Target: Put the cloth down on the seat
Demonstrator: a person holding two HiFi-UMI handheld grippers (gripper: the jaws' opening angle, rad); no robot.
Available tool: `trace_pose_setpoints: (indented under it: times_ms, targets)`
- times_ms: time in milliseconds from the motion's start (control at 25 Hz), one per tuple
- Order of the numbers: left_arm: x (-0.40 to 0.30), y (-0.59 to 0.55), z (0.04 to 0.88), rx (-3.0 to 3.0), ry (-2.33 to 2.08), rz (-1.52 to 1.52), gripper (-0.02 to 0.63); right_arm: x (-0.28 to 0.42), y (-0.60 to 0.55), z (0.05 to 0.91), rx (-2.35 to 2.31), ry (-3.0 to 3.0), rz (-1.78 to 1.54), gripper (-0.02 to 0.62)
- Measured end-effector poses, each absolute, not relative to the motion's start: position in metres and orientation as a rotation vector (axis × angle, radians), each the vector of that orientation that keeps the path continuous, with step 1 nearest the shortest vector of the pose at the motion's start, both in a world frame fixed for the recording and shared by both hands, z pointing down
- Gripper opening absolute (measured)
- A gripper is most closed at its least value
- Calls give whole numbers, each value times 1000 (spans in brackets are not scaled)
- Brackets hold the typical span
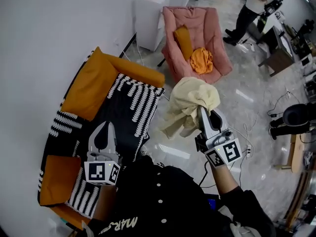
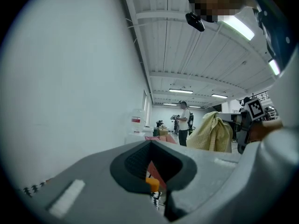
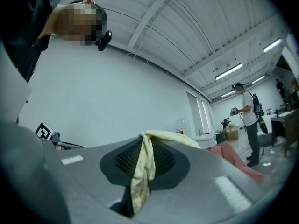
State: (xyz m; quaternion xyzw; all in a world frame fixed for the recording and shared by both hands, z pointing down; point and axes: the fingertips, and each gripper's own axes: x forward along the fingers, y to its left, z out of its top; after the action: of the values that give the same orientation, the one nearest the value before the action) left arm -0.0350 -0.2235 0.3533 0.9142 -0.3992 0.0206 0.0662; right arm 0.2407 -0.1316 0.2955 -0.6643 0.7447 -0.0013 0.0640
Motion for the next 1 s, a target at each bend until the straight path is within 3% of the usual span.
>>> trace_pose_setpoints:
  times_ms: [1000]
  targets:
    - [-28,-308,374,2776,-1165,88,0,239,-217,309,-2009,2235,-4,58]
